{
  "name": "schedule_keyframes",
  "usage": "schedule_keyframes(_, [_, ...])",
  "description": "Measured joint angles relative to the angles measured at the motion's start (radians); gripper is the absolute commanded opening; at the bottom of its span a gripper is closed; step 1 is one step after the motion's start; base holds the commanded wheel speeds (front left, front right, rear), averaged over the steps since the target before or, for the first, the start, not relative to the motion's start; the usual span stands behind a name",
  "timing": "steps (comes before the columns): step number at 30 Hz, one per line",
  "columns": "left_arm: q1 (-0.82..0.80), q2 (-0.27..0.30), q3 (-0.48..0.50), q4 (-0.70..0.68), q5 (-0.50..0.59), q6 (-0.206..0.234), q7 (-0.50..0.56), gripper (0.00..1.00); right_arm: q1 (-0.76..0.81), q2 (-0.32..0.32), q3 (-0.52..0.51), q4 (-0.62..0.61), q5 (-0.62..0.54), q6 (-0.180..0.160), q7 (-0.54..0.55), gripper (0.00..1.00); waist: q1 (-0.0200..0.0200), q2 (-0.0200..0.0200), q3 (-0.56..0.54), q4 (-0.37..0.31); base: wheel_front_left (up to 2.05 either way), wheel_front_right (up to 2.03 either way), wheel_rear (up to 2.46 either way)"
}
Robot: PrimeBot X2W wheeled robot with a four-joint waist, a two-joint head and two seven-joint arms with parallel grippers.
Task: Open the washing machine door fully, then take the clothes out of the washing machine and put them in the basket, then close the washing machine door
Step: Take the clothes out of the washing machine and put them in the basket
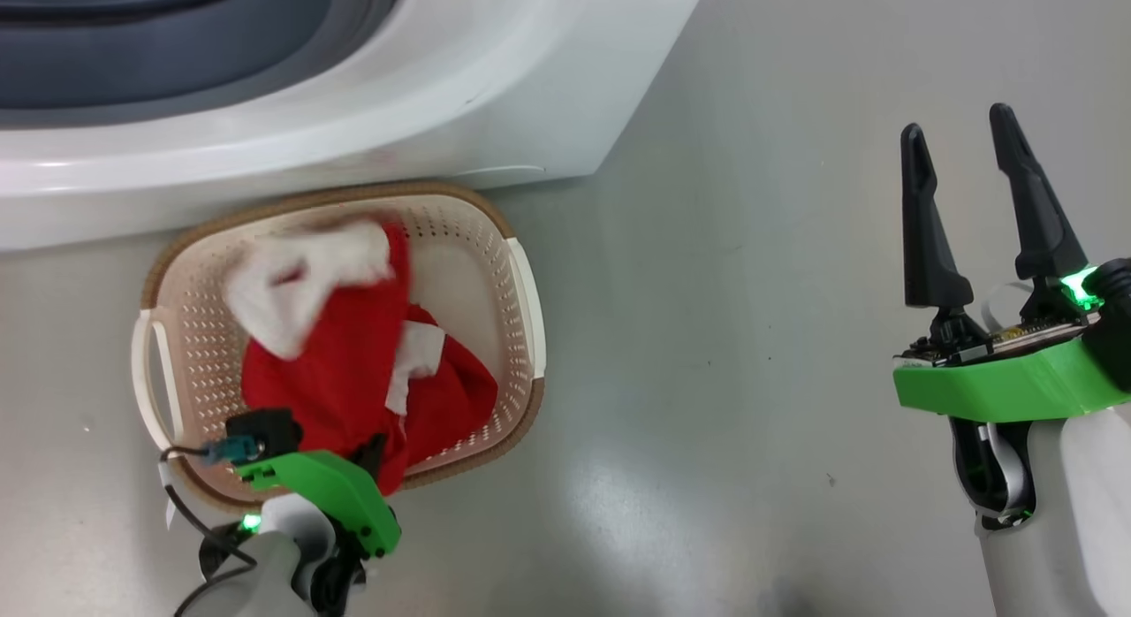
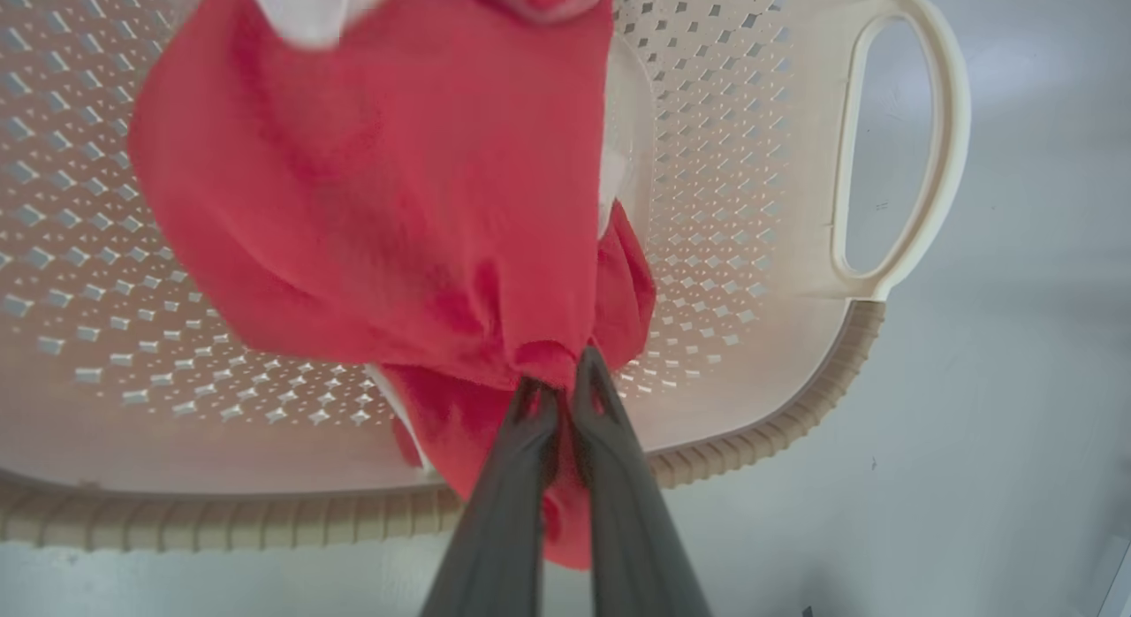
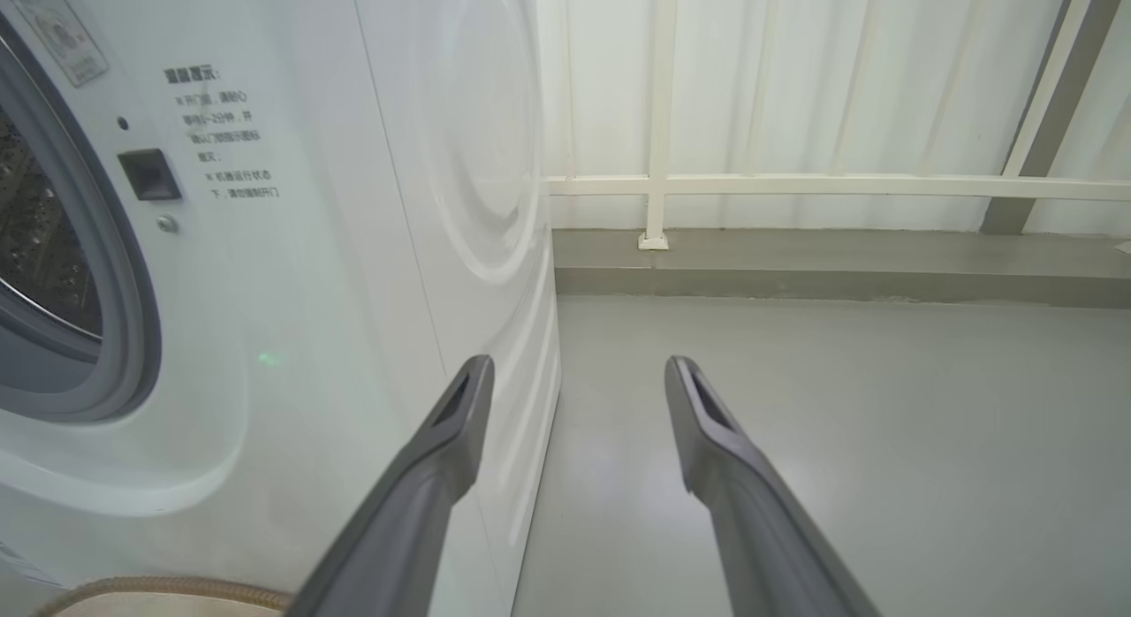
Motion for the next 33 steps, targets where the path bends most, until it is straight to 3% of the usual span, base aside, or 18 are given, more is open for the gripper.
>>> schedule_keyframes(12, [-0.07, 0.006, -0.023, 0.071, -0.027, 0.0, -0.063, 0.0, -0.019, 0.0, 0.001, -0.005, 0.001, 0.0, 0.0, 1.0, 0.0, 0.0, 0.054, -0.011, 0.0, 0.0, 0.0])
schedule_keyframes(13, [-0.079, 0.007, -0.024, 0.076, -0.027, 0.0, -0.07, 0.05, -0.02, 0.0, 0.001, -0.004, 0.002, 0.0, 0.0, 1.0, 0.0, 0.0, 0.056, -0.012, 0.0, 0.0, 0.0])
schedule_keyframes(14, [-0.086, 0.008, -0.025, 0.079, -0.027, 0.0, -0.074, 0.2, -0.02, 0.0, 0.001, -0.004, 0.002, 0.0, 0.0, 1.0, 0.0, -0.0001, 0.057, -0.012, 0.0, 0.0, 0.0])
schedule_keyframes(16, [-0.099, 0.008, -0.026, 0.084, -0.026, 0.0, -0.079, 0.36, -0.02, 0.0, 0.001, -0.003, 0.003, 0.0, 0.0, 1.0, 0.0, 0.0, 0.056, -0.012, 0.0, 0.0, 0.0])
schedule_keyframes(17, [-0.102, 0.008, -0.027, 0.084, -0.026, 0.0, -0.086, 0.53, -0.021, 0.0, 0.001, -0.002, 0.003, 0.0, 0.0, 1.0, 0.0, -0.0001, 0.054, -0.011, 0.0, 0.0, 0.0])
schedule_keyframes(18, [-0.103, 0.008, -0.029, 0.085, -0.026, 0.0, -0.091, 0.86, -0.021, 0.0, 0.001, -0.002, 0.003, 0.0, 0.0, 1.0, 0.0, 0.0, 0.052, -0.011, 0.0, 0.0, 0.0])
schedule_keyframes(19, [-0.104, 0.007, -0.03, 0.086, -0.026, 0.0, -0.092, 1.0, -0.021, 0.0, 0.001, -0.001, 0.003, 0.0, 0.0, 1.0, 0.0, 0.0, 0.05, -0.01, 0.0, 0.0, 0.0])
schedule_keyframes(33, [-0.121, 0.004, -0.043, 0.043, -0.019, 0.0, -0.148, 1.0, -0.03, 0.0, -0.011, 0.016, -0.012, 0.0, 0.0, 1.0, 0.0, 0.0, -0.017, 0.022, 0.0, 0.0, 0.0])
